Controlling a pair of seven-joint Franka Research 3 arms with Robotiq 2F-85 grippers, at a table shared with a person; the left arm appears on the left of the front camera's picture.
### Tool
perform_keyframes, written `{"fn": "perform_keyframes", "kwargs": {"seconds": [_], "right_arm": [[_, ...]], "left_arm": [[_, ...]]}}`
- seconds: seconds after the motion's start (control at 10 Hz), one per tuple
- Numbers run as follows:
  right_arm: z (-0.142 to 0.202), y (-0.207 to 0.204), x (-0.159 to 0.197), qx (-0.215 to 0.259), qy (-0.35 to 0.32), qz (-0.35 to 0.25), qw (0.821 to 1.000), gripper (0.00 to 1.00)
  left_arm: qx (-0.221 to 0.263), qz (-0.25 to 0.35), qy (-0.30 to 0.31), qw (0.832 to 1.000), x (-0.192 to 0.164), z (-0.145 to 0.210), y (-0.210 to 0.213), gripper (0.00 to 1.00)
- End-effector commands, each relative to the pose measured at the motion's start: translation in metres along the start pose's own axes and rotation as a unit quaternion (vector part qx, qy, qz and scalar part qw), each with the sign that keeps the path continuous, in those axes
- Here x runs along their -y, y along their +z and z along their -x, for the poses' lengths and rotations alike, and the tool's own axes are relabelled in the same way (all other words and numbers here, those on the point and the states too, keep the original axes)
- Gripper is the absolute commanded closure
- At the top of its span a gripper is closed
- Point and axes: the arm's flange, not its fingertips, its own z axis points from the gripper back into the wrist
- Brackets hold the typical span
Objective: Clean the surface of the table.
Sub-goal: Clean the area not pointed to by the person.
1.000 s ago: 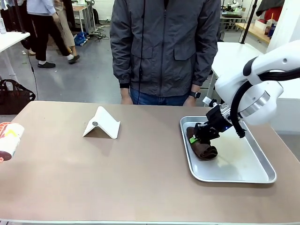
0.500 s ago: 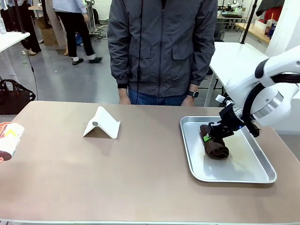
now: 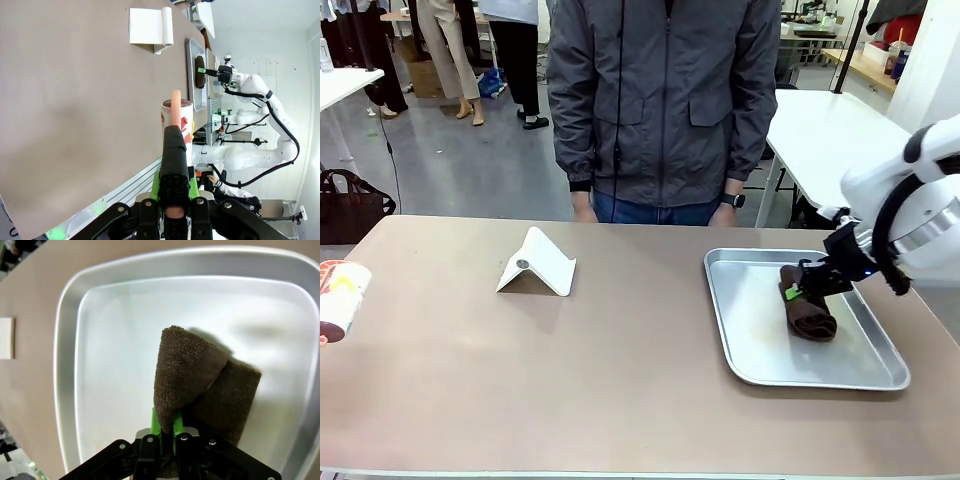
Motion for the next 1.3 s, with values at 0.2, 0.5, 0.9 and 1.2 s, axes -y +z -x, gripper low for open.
{"fn": "perform_keyframes", "kwargs": {"seconds": [0.2, 0.5, 0.9, 1.2], "right_arm": [[0.018, 0.033, 0.043, 0.009, -0.011, -0.147, 0.989, 0.9], [0.02, 0.048, 0.049, -0.016, -0.012, -0.313, 0.95, 0.9], [0.038, 0.081, 0.061, -0.028, -0.131, -0.49, 0.861, 0.9], [0.049, 0.096, 0.063, -0.022, -0.194, -0.485, 0.852, 0.9]], "left_arm": [[0.001, 0.001, 0.0, 1.0, 0.003, 0.001, 0.0, 0.78], [0.001, 0.001, 0.0, 1.0, 0.003, 0.001, 0.0, 0.78], [0.001, 0.001, 0.0, 1.0, 0.003, 0.001, 0.0, 0.78], [0.001, 0.001, 0.0, 1.0, 0.003, 0.001, 0.0, 0.78]]}}
